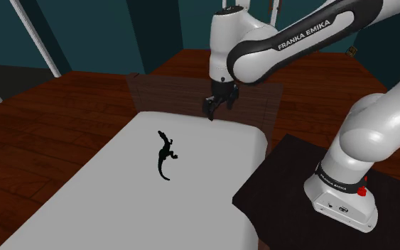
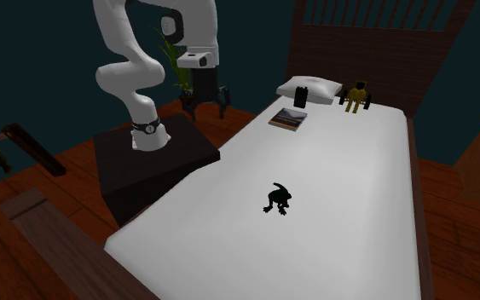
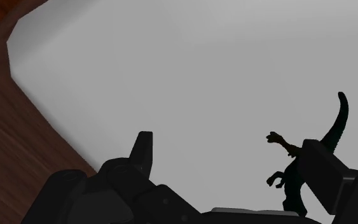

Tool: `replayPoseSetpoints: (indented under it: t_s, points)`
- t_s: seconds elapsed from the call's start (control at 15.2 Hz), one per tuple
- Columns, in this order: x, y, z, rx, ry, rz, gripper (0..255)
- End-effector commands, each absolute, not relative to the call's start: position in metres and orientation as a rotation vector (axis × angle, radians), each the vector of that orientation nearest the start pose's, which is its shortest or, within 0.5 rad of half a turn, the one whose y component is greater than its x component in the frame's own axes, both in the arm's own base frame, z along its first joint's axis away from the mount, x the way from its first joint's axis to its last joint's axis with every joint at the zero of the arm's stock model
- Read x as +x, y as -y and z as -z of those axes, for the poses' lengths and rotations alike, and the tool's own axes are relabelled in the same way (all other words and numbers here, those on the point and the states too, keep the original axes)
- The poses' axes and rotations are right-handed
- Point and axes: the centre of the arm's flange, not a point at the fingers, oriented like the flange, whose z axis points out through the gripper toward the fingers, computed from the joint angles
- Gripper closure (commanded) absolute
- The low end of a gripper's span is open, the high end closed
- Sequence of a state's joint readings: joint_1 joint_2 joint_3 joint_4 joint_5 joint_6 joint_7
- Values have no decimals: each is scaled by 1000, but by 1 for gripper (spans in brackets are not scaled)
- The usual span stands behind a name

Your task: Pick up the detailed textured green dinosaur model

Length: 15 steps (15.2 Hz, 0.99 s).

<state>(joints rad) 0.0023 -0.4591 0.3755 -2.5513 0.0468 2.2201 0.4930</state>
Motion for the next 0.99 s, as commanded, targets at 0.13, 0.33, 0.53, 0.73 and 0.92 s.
replayPoseSetpoints:
  t_s: [0.13,0.33,0.53,0.73,0.92]
  points:
    - [409,-187,-389,-3190,-365,286,0]
    - [430,-209,-364,-3187,-433,325,0]
    - [453,-231,-340,-3182,-502,365,0]
    - [477,-251,-316,-3175,-571,405,0]
    - [503,-270,-292,-3166,-639,444,0]
